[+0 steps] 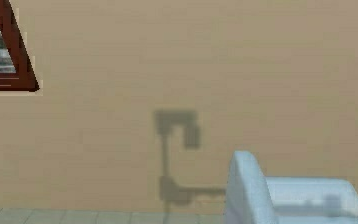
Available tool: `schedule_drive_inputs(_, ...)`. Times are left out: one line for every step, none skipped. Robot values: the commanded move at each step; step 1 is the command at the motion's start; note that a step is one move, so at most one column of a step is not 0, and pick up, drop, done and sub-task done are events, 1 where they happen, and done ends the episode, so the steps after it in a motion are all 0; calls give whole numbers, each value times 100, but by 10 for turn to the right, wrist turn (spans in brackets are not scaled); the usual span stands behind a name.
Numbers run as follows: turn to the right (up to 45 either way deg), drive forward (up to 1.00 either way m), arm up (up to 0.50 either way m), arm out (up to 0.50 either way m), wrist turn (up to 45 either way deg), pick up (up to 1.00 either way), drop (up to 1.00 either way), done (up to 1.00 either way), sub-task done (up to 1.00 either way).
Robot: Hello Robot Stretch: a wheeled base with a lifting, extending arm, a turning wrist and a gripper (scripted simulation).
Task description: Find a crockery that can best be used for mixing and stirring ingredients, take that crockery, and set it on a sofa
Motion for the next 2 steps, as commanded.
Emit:
schedule_drive_inputs(0, 0, 0, -8, 0, 0, 0, 0, 0)
schedule_drive_inputs(0, 0, 0, 0, 0, 0, 0, 100, 0)
